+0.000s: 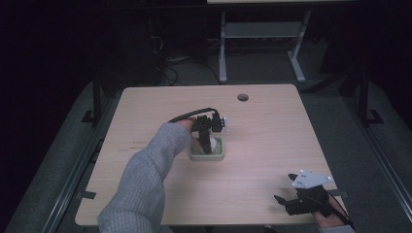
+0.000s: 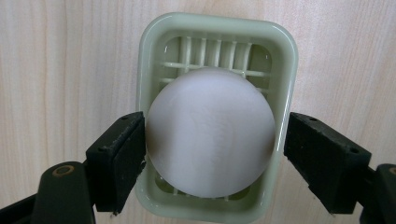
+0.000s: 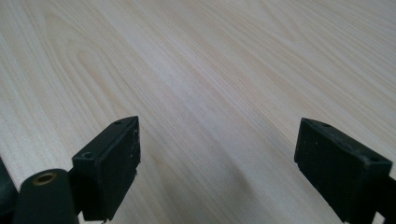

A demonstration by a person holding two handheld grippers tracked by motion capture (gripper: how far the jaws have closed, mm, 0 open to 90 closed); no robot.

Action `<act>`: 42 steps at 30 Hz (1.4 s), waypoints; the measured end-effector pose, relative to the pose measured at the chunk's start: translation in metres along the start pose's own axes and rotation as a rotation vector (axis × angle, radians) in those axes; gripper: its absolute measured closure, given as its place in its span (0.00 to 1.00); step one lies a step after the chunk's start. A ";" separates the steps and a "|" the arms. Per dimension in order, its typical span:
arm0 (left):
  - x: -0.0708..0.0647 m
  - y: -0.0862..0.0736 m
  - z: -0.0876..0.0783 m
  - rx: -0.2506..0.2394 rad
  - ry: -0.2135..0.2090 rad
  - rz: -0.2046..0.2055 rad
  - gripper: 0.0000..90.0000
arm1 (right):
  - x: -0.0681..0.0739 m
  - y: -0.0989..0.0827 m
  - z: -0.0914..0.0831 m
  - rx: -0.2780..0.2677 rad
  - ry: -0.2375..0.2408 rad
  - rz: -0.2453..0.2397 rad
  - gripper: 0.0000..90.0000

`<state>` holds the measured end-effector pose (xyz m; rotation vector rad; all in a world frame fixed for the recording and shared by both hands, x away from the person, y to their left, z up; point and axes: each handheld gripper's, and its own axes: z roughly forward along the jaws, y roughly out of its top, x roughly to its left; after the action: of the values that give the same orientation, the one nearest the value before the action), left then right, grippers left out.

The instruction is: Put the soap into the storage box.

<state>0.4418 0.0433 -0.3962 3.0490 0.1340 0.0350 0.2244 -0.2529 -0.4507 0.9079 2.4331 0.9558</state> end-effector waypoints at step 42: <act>-0.032 -0.038 -0.023 -0.053 0.036 -0.015 0.23 | -0.001 -0.001 0.000 0.004 -0.007 0.002 0.15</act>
<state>0.4063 0.0804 -0.3777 2.9948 0.1565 0.0912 0.2251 -0.2538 -0.4513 0.9141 2.4296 0.9476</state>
